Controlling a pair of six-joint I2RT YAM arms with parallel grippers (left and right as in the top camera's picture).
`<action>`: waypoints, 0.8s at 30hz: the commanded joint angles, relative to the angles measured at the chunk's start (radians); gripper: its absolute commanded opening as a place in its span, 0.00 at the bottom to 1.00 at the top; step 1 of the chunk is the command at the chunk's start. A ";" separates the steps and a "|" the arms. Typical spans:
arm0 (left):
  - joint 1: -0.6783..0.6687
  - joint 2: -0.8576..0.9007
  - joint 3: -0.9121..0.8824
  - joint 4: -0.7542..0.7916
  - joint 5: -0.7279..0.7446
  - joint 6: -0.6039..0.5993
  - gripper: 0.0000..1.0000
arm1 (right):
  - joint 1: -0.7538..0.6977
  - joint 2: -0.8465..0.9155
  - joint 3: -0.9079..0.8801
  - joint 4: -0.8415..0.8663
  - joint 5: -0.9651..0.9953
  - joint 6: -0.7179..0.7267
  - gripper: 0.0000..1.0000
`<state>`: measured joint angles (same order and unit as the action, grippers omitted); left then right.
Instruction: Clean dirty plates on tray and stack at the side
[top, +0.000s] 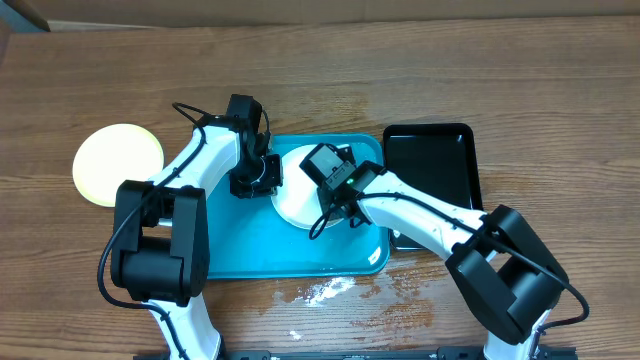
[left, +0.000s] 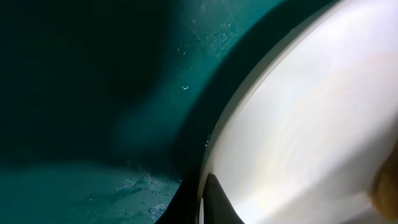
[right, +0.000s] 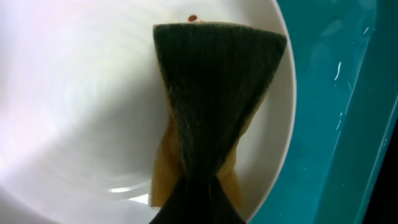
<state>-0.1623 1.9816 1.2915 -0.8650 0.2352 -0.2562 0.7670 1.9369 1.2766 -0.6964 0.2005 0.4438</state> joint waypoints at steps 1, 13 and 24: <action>-0.002 0.034 -0.020 -0.006 -0.081 0.009 0.04 | -0.048 0.014 -0.013 0.023 -0.016 0.000 0.04; -0.002 0.034 -0.020 -0.006 -0.086 0.009 0.04 | -0.101 0.085 -0.013 0.089 -0.117 0.039 0.04; -0.002 0.034 -0.020 -0.013 -0.089 0.022 0.04 | -0.115 0.086 -0.013 0.187 -0.105 0.050 0.04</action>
<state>-0.1616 1.9816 1.2915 -0.8673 0.2214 -0.2565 0.6731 1.9846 1.2743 -0.5293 0.0792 0.4793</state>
